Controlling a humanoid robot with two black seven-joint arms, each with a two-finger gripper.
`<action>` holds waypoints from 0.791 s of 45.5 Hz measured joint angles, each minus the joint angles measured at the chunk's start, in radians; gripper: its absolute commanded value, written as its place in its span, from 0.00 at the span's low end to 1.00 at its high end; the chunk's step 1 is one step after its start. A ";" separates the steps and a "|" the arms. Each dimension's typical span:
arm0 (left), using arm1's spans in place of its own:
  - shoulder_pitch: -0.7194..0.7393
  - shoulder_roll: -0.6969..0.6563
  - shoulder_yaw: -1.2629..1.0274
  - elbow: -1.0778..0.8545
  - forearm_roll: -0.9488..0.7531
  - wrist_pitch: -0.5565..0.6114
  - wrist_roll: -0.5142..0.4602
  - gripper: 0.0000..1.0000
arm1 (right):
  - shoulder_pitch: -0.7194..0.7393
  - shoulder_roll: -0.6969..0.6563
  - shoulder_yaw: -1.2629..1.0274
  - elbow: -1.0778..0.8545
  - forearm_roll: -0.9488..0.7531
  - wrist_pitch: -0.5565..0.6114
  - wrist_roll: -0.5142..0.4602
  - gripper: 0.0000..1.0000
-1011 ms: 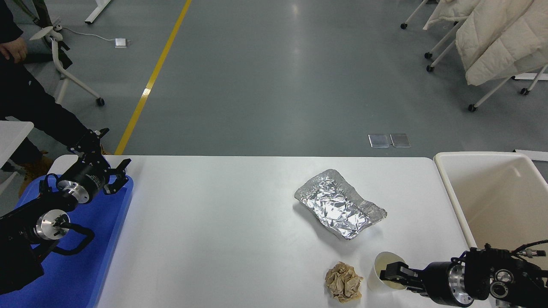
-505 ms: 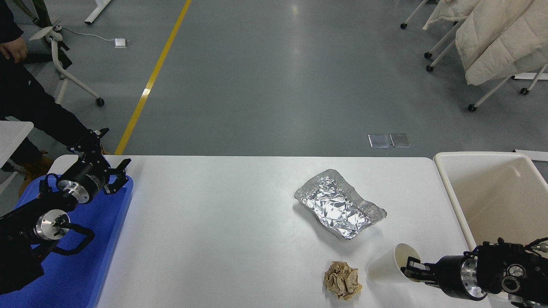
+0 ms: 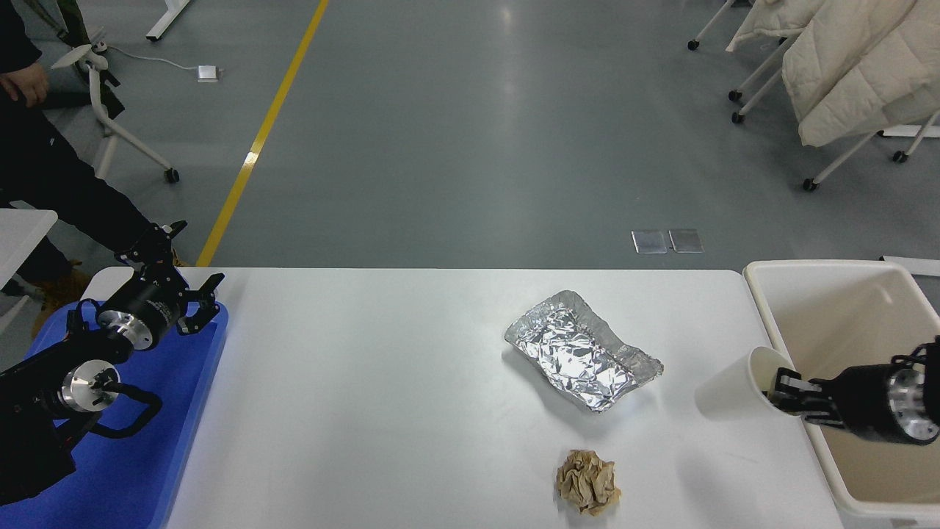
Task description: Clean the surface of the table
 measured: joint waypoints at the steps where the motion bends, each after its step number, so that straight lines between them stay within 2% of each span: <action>1: 0.000 0.000 0.000 0.000 0.000 0.000 0.000 1.00 | 0.010 -0.012 0.002 0.002 0.002 0.013 0.000 0.00; 19: 0.000 0.000 0.000 0.000 0.000 0.000 0.000 1.00 | 0.246 -0.265 0.034 0.025 0.046 0.330 0.000 0.00; 26: 0.000 0.000 0.000 0.000 0.000 0.000 0.000 1.00 | 0.307 -0.321 0.037 0.026 0.052 0.400 0.000 0.00; 36: 0.000 0.000 0.000 0.000 0.000 0.000 0.000 1.00 | 0.341 -0.341 0.036 -0.010 0.054 0.428 -0.001 0.00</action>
